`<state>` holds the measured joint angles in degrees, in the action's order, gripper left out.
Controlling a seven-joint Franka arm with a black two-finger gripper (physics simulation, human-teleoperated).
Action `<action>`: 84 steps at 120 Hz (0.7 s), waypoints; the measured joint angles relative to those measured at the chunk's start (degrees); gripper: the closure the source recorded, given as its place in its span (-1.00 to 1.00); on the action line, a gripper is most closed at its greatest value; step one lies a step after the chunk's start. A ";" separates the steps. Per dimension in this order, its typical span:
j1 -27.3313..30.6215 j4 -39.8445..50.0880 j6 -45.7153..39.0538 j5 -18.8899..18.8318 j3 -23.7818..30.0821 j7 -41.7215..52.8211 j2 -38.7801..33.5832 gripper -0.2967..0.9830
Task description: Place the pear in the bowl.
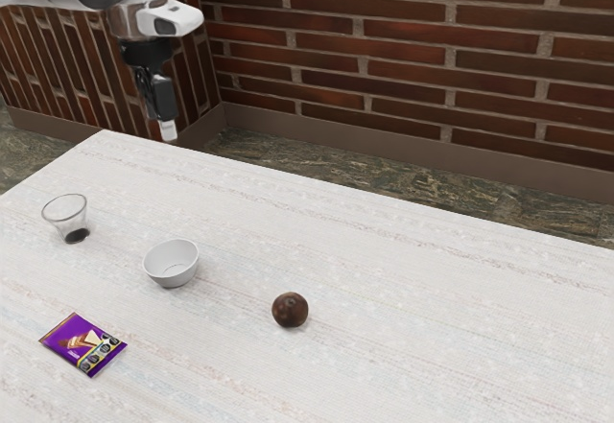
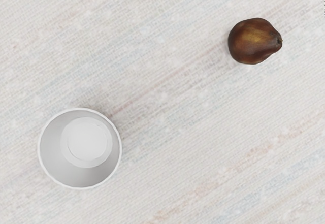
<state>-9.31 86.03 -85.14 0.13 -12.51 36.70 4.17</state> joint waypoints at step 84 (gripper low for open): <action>-5.72 11.61 -20.78 1.67 6.51 24.48 11.87 -0.53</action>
<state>-15.03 97.64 -105.91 1.80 -6.00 61.18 16.04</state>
